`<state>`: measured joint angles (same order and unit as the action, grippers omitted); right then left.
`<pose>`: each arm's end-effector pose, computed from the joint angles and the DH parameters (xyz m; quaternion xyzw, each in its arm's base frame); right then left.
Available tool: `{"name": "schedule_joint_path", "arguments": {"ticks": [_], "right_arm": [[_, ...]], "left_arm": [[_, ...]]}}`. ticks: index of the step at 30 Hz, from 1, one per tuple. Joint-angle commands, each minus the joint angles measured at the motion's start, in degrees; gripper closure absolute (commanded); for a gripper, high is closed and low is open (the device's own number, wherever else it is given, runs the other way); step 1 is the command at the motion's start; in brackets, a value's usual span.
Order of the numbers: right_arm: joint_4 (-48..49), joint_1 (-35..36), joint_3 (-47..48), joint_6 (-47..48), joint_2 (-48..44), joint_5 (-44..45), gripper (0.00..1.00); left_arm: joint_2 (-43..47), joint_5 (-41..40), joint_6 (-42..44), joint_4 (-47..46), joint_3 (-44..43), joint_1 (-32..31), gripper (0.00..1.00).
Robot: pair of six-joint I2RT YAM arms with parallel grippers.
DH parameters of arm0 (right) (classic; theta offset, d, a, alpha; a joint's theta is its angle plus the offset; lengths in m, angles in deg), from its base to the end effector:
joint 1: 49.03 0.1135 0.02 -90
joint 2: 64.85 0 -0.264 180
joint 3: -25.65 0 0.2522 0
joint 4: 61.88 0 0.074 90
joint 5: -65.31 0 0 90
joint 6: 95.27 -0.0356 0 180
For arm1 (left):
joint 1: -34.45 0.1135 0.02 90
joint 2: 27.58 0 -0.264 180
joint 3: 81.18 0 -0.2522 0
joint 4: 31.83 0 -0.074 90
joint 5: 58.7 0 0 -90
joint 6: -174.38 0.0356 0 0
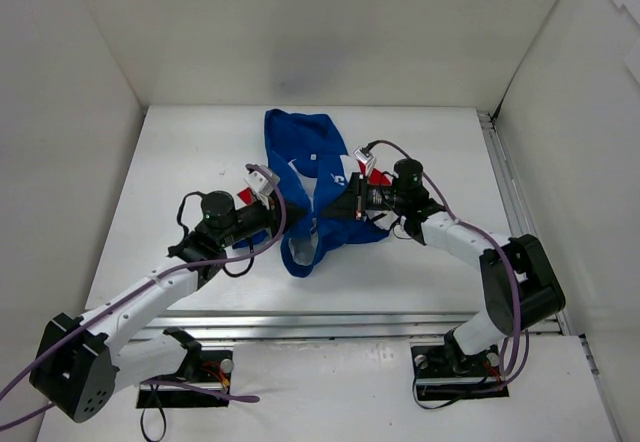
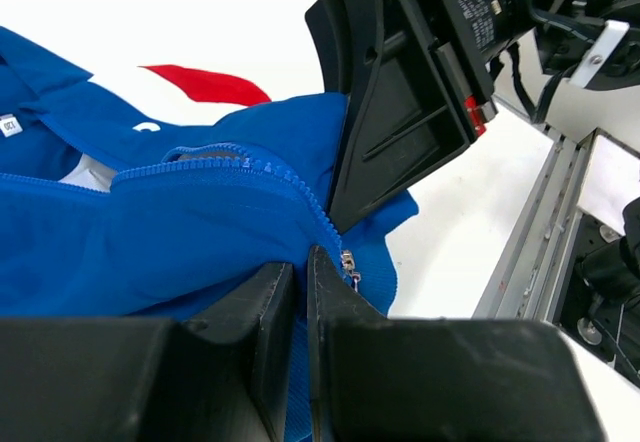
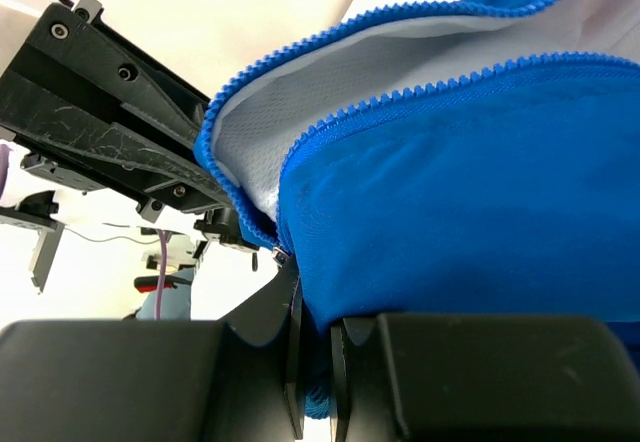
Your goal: Zip up the jacket
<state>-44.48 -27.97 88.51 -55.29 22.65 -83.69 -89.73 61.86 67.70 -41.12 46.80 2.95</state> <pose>0.2964 0.1468 0.2605 -0.1519 0.7137 0.6351 0.2534 0.2033 -0.1458 0.3010 0.2720 0.6575 -0.4477 0.5415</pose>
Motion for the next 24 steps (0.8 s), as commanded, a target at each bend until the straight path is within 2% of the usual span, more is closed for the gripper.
{"name": "schedule_joint_path", "arguments": {"ticks": [1, 9, 24], "right_arm": [[5.41, 0.56, 0.29, -0.26, -4.09, -0.15, 1.0], [5.41, 0.65, -0.15, 1.94, -4.97, -0.76, 1.0], [2.51, 0.91, -0.32, 3.7, -3.3, 0.21, 1.0]], "left_arm": [[-0.86, 0.81, 2.45, 1.07, -3.84, -0.49, 0.96], [-3.5, 3.01, 2.71, 3.8, -6.65, -0.49, 0.96], [-1.3, 3.18, 5.44, 10.2, -10.07, -0.49, 0.96]]}}
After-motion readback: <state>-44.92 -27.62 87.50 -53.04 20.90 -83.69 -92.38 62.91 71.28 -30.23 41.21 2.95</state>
